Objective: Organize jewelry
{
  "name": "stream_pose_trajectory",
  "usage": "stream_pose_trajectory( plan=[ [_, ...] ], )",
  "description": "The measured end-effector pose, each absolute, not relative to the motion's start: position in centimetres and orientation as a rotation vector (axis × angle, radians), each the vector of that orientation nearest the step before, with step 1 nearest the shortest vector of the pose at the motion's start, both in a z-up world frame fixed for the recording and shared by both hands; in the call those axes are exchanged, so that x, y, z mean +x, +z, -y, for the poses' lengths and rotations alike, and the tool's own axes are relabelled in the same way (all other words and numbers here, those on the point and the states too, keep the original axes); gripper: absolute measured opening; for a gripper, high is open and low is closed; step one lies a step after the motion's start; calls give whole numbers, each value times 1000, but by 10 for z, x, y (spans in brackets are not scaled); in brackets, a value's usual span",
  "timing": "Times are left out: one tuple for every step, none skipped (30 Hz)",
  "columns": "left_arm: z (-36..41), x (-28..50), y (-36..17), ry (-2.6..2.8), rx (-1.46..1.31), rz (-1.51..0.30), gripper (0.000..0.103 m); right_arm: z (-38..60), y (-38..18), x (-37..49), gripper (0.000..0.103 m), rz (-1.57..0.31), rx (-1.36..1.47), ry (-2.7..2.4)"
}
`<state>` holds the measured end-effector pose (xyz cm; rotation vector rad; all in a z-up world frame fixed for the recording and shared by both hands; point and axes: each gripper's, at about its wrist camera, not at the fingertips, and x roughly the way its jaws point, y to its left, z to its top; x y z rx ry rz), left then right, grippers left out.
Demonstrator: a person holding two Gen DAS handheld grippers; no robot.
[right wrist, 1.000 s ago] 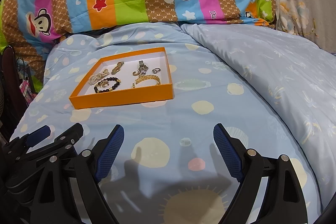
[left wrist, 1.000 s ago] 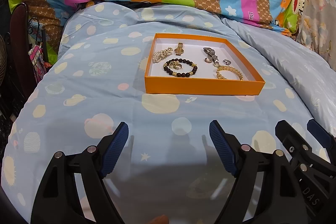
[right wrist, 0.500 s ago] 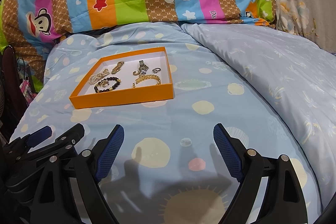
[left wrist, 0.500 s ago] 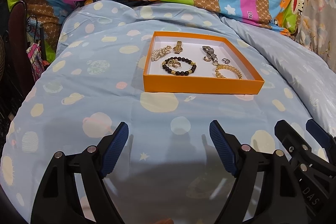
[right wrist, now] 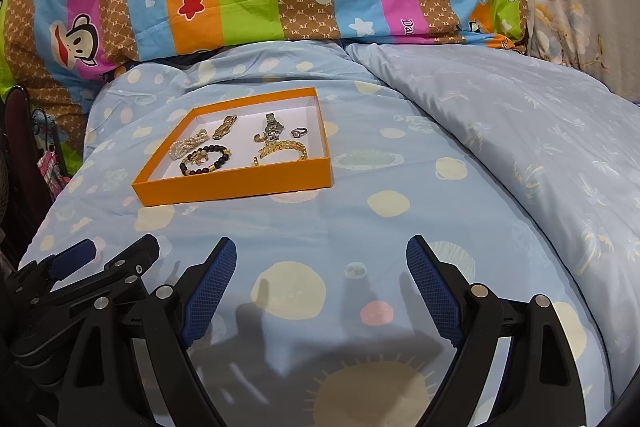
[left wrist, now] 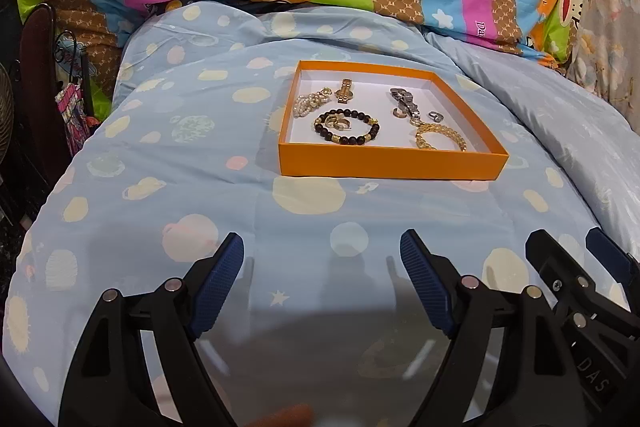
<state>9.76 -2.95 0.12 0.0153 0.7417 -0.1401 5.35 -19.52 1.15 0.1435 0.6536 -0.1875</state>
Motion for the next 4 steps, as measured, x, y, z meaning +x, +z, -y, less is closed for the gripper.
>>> stream_pose_trajectory(
  plan=[
    [29, 98, 1, -140, 15, -741, 78, 195, 11, 53, 86, -653, 143, -188],
    [29, 98, 1, -140, 15, -740, 78, 195, 11, 54, 86, -653, 143, -188],
    [29, 98, 2, -138, 16, -739, 78, 195, 11, 54, 86, -654, 143, -188],
    [29, 97, 2, -135, 18, -738, 78, 195, 11, 54, 86, -655, 143, -188]
  ],
)
